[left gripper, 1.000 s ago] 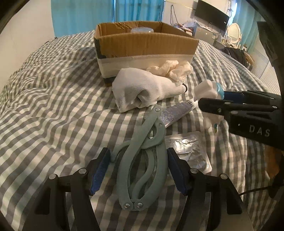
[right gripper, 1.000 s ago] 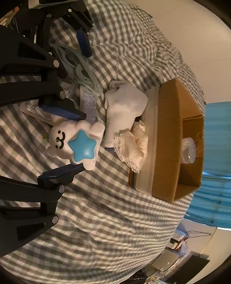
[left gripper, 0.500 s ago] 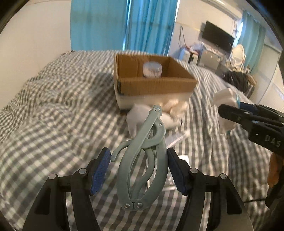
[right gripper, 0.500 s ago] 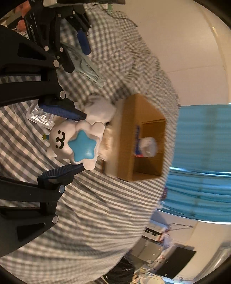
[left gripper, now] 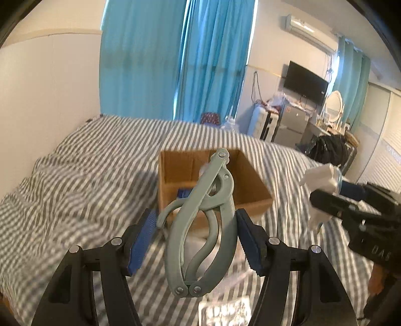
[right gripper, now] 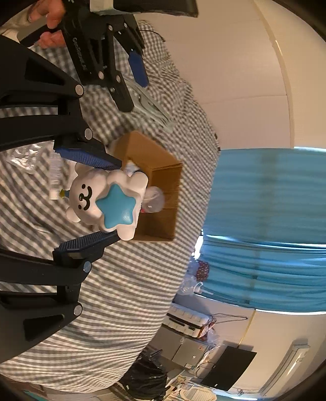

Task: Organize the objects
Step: 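Carry hanger and star toy over the box and open both tools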

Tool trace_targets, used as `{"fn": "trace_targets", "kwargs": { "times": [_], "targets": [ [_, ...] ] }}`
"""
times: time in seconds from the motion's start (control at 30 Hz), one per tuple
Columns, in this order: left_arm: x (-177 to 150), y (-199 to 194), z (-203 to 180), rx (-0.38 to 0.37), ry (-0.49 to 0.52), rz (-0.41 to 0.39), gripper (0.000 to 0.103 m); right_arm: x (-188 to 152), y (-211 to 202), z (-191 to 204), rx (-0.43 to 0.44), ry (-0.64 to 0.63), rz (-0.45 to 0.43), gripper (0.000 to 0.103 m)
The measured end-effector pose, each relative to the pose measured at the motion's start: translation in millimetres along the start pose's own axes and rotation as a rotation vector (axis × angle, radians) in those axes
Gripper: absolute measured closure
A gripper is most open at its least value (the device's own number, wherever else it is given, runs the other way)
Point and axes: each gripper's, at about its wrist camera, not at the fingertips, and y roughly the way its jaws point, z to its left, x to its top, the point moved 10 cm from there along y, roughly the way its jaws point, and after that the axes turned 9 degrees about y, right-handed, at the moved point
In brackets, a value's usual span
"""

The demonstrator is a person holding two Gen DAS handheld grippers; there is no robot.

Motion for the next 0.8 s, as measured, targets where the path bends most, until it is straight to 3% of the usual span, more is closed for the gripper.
{"fn": "trace_targets", "kwargs": {
  "times": [0.17, 0.43, 0.8],
  "targets": [
    [42.1, 30.4, 5.9, 0.017, 0.004, -0.031, 0.037, 38.4, 18.4, -5.3, 0.011, 0.001, -0.032, 0.053],
    [64.0, 96.4, 10.5, 0.043, 0.022, -0.007, 0.037, 84.2, 81.7, -16.4, 0.012, 0.012, -0.024, 0.053],
    [27.0, 170.2, 19.7, 0.068, 0.065, 0.110, 0.037, 43.3, 187.1, -35.1, -0.010, 0.050, 0.133, 0.053]
  ]
}}
